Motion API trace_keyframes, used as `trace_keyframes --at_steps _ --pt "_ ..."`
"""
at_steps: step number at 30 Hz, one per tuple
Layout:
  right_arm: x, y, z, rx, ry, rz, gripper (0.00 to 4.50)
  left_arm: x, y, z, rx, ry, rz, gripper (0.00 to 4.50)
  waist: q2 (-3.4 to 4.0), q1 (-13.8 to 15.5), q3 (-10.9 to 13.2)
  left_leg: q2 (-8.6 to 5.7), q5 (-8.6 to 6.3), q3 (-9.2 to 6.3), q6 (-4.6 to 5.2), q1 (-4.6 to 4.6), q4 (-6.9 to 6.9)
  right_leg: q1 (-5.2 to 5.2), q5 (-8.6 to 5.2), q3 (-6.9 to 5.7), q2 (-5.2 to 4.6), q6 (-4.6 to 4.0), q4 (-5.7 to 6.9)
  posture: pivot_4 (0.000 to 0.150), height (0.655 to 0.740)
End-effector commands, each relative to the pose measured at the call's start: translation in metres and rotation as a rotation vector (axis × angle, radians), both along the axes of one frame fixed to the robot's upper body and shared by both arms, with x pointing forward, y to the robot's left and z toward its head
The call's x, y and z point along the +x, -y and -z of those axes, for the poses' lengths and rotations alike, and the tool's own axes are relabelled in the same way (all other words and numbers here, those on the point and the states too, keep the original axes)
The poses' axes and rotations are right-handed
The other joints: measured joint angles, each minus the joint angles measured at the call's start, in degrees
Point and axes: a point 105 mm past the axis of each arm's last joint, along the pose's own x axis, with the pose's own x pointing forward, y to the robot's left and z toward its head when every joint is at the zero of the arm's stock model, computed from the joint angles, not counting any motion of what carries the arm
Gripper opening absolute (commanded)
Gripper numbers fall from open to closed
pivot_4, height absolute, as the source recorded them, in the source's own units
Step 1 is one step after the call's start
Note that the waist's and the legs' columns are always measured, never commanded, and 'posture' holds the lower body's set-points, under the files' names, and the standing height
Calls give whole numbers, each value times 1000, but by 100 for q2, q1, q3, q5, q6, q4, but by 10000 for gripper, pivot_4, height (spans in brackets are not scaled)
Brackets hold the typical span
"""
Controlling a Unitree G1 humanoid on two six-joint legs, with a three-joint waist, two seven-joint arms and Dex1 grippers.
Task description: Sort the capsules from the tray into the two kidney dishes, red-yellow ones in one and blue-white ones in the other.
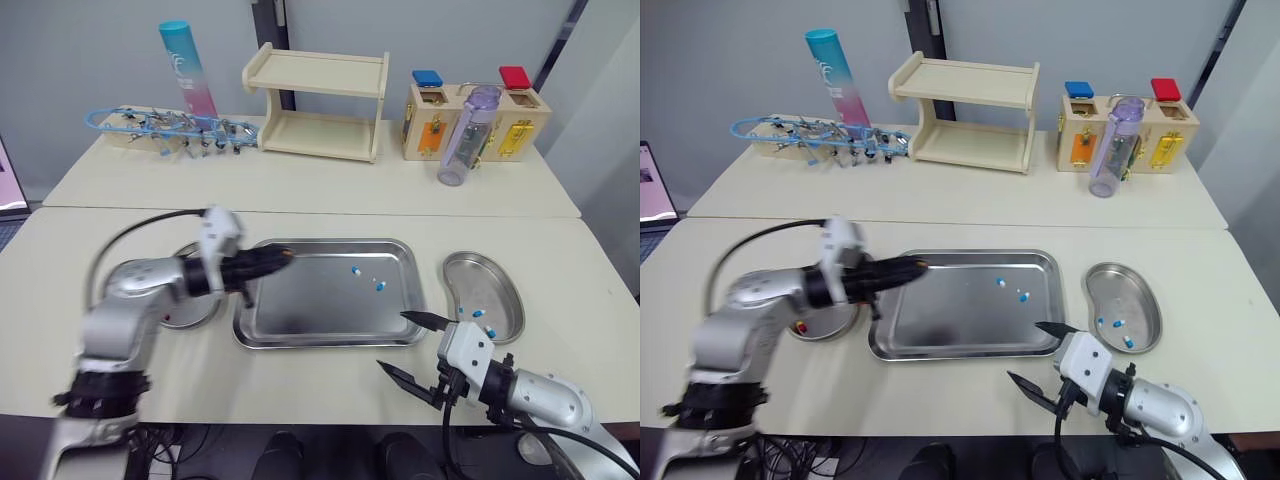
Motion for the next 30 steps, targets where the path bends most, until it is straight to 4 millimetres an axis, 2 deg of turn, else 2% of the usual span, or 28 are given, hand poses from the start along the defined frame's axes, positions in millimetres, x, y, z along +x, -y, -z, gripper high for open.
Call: trace_keyframes --at_steps 1,4,7,12,16,18,20,29,30 --pt "1 -9 -12 35 16 -90 45000 -15 -37 -13 14 37 -156 3360 2 -3 1 0 0 0 0 0 -1 0 0 0 0 0 -1 1500 7400" --pt "7 -19 -22 53 39 -176 45000 -34 -66 2 51 -11 -286 3360 5 -16 3 -1 0 7 -1 1 -2 2 0 7 -4 0 -7 1500 7400" --pt "13 -28 -30 69 52 -236 45000 -43 -77 14 48 -38 -365 3360 2 30 4 1 0 1 -1 1 -1 1 1 -1 -2 -1 -4 1500 7400" --pt "17 -37 -37 84 60 -300 45000 -46 -83 26 22 -61 -454 3360 1 126 4 -1 0 2 -1 -2 -1 2 1 -2 -4 0 -11 1500 7400" --pt "17 -38 -36 80 56 -309 45000 -44 -87 28 -35 -70 -497 3360 2 119 4 -1 -1 3 -2 -1 -2 0 1 0 -4 0 -10 1500 7400" --pt "16 -38 -36 79 54 -309 45000 -43 -93 28 -30 -65 -528 10463 2 114 4 0 -1 3 -2 -1 -2 -1 1 0 -4 0 -8 1500 7400" --pt "15 -37 -35 77 51 -306 45000 -42 -97 28 -30 -60 -539 15727 2 114 4 0 -1 2 -2 0 -3 -2 1 0 -3 0 -8 1500 7400" --pt "12 -36 -30 64 47 -289 45000 -45 -97 19 -40 -39 -515 44600 2 113 4 0 -1 3 -2 -1 -3 -2 1 0 -3 0 -8 1500 7400" --pt "12 -36 -30 60 50 -284 45000 -46 -98 17 -43 -37 -512 44600 2 112 4 0 -1 4 -2 -1 -3 -2 1 1 -3 -1 -8 1500 7400"
